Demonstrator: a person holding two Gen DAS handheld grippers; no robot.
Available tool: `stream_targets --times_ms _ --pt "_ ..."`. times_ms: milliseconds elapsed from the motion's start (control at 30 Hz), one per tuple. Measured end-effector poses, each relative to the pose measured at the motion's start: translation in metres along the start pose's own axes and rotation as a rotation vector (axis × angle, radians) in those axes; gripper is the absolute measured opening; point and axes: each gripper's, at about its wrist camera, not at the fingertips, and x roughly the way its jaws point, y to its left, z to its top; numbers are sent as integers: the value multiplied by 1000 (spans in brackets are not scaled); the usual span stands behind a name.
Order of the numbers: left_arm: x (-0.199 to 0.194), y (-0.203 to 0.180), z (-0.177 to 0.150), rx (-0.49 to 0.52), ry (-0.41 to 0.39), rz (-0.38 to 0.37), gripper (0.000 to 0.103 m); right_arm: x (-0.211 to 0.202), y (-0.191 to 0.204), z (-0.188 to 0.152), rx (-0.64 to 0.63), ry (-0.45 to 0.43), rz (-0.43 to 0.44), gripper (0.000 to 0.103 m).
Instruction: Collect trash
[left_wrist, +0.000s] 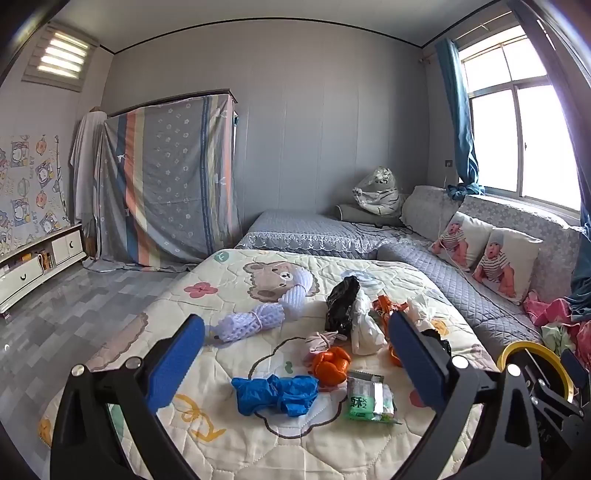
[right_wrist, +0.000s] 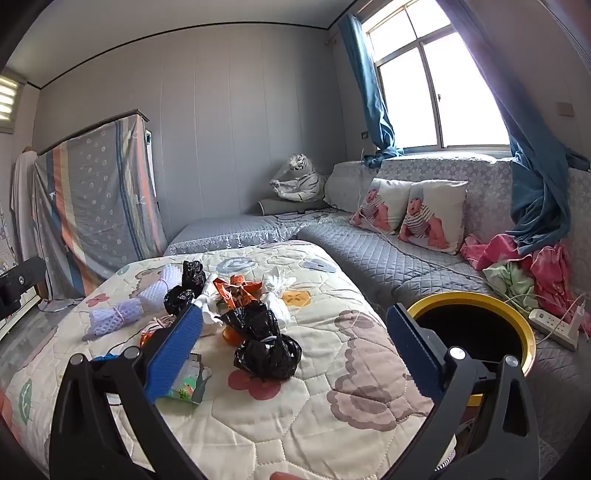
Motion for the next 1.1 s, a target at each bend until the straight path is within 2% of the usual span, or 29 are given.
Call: stream_targets --times_ms 1100 --pt "11 4 0 3 0 19 96 12 6 -8 0 9 1 95"
